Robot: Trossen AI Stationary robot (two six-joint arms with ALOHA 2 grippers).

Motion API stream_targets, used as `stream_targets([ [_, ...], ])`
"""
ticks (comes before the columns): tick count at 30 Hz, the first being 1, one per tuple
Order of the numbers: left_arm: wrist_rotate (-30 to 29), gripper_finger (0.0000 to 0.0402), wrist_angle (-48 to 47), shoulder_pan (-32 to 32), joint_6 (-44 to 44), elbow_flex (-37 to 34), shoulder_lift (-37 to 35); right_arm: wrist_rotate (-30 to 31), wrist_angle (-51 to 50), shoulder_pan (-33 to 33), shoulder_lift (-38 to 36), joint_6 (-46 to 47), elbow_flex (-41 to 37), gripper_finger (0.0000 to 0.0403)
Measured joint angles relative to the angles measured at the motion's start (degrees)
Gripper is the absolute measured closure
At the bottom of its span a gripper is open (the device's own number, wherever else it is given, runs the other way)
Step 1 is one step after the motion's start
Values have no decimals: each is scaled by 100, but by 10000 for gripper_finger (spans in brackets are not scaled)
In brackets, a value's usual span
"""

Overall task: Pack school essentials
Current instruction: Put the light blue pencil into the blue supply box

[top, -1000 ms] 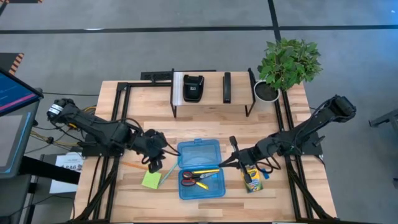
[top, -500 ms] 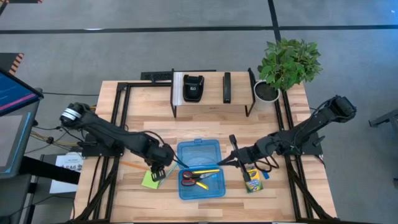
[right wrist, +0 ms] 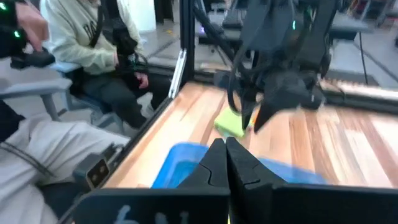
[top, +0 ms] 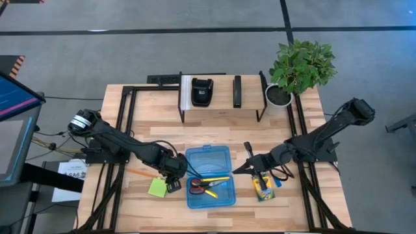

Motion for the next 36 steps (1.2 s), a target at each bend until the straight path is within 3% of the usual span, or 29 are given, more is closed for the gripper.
stream_targets([
  [14, -116, 268, -473, 83, 126, 410, 0, 121, -273, 213, -210, 96, -2, 403],
  [29, -68, 267, -1095, 202, 168, 651, -4, 119, -265, 146, -207, 88, -2, 403],
  [36, -396, 267, -1926, 319, 386, 1198, 238, 119, -266, -21, -207, 92, -2, 403],
])
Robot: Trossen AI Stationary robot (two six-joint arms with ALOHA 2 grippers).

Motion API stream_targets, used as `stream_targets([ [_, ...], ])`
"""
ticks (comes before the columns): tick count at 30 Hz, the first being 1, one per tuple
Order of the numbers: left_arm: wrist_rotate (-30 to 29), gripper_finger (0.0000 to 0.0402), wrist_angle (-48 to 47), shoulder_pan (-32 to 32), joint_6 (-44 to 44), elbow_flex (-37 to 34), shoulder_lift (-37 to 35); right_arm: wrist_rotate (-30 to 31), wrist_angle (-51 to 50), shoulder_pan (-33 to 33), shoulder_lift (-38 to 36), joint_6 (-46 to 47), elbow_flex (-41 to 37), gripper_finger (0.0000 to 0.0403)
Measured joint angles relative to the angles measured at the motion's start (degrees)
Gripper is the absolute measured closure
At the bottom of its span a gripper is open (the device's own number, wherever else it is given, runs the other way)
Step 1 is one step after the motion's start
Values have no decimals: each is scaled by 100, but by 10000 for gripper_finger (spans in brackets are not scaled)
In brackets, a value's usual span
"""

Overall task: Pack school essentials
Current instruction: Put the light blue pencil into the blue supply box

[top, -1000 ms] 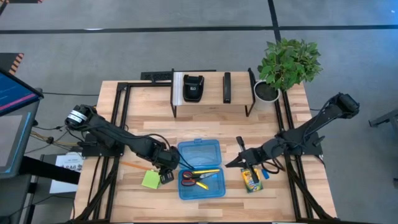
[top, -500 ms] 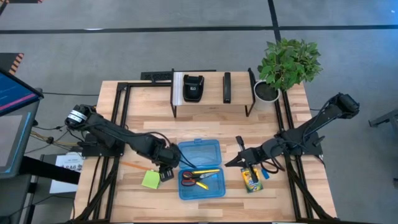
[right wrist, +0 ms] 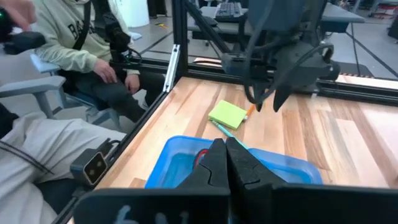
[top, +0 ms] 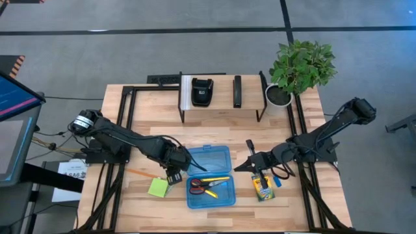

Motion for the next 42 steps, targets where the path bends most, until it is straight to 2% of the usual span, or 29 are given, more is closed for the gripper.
stream_targets([
  [9, 36, 267, 93, -97, 181, 168, 469, -9, -111, 72, 1, 16, 0, 403],
  [19, 335, 264, 341, -285, 282, 166, 988, -13, -137, 85, 1, 14, 0, 403],
  [32, 74, 164, 402, -404, 125, 166, 986, -18, -137, 85, 1, 0, 0, 403],
  [42, 179, 157, 461, -391, 153, 110, 1396, -20, -149, 85, 3, 17, 0, 403],
])
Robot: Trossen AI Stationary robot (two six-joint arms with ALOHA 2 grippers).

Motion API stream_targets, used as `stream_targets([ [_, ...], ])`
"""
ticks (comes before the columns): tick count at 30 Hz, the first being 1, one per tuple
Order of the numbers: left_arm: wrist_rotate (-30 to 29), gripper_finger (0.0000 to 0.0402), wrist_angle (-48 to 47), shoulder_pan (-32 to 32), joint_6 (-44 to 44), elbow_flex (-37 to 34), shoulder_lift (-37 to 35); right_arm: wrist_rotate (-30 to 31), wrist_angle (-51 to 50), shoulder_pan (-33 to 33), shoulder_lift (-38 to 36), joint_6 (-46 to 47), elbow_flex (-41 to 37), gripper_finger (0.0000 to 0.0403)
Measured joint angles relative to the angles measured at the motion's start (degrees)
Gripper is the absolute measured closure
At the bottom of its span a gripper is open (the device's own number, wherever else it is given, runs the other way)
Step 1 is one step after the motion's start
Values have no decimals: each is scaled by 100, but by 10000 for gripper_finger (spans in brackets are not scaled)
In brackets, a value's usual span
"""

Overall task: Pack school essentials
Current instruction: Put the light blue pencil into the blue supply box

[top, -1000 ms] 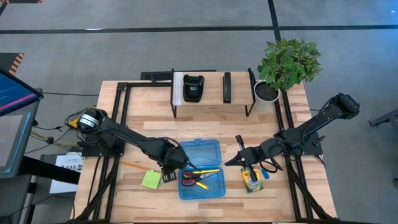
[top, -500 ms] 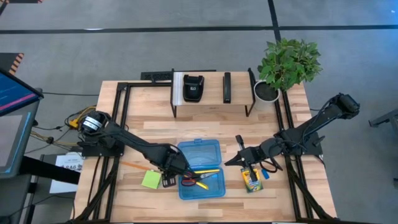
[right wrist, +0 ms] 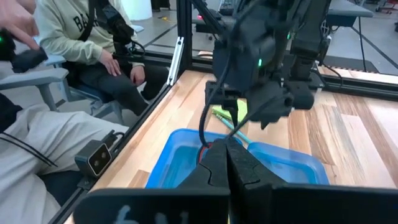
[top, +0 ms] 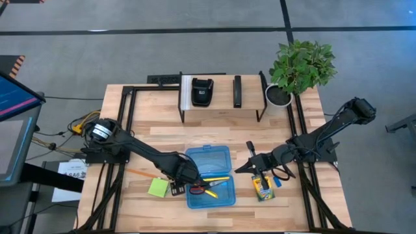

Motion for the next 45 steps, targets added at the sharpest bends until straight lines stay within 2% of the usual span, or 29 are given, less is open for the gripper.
stream_targets([
  [11, 253, 157, 931, 4, -85, -645, 45, 0, -116, 0, 0, 70, 0, 403],
  [24, 137, 164, 1031, 2, -271, -742, 64, 0, -113, 0, 0, 97, 0, 403],
  [31, 105, 238, 1017, 7, -405, -748, 69, 0, -114, -11, 0, 95, 0, 403],
  [40, 391, 386, 1135, 73, -613, -748, 82, 0, -114, -9, 0, 132, 0, 403],
  [45, 490, 397, 1092, 274, -588, -748, 82, 0, -114, -9, 0, 132, 0, 403],
])
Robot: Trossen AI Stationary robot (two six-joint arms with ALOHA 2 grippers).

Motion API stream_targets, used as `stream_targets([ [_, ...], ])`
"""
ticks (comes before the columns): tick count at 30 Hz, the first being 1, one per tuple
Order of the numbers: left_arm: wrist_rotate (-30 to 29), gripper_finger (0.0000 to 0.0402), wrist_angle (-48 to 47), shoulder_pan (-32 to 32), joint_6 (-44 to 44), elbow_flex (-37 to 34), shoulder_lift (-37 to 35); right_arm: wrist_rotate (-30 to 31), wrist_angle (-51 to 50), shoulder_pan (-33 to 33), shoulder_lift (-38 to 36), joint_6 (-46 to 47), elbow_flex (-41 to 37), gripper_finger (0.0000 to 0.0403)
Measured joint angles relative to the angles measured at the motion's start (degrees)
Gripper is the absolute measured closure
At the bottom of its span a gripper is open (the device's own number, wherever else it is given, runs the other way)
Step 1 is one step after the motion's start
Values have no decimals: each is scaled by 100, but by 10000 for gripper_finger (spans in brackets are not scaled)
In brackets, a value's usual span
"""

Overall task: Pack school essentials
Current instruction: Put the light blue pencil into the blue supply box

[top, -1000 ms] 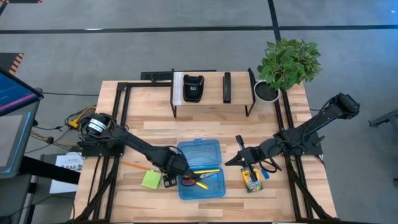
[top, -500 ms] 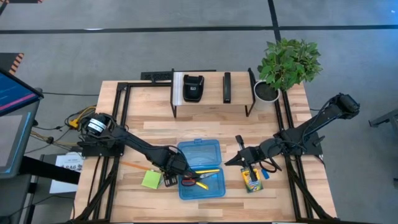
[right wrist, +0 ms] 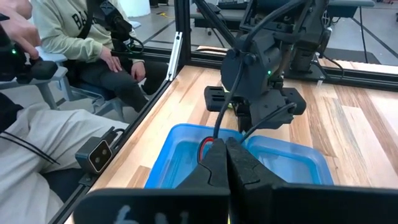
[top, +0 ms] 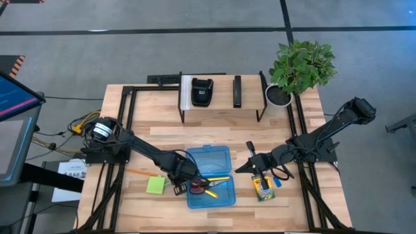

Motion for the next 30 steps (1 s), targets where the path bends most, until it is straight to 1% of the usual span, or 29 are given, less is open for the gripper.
stream_targets([
  [7, 237, 401, -54, 333, 272, -3, 4, 0, -3, 0, 0, 0, 0, 403],
  [17, 174, 401, -113, 769, 523, -9, -17, 0, -6, 0, 0, 0, 0, 403],
  [20, 46, 401, -118, 820, 529, -11, -87, 0, -6, 0, 0, -1, 0, 403],
  [25, -784, 401, -402, 944, 515, -36, -231, 0, -6, 0, -2, -2, 0, 403],
  [30, -894, 401, -681, 1091, 475, -33, -308, 0, -7, 4, -2, 0, 0, 403],
])
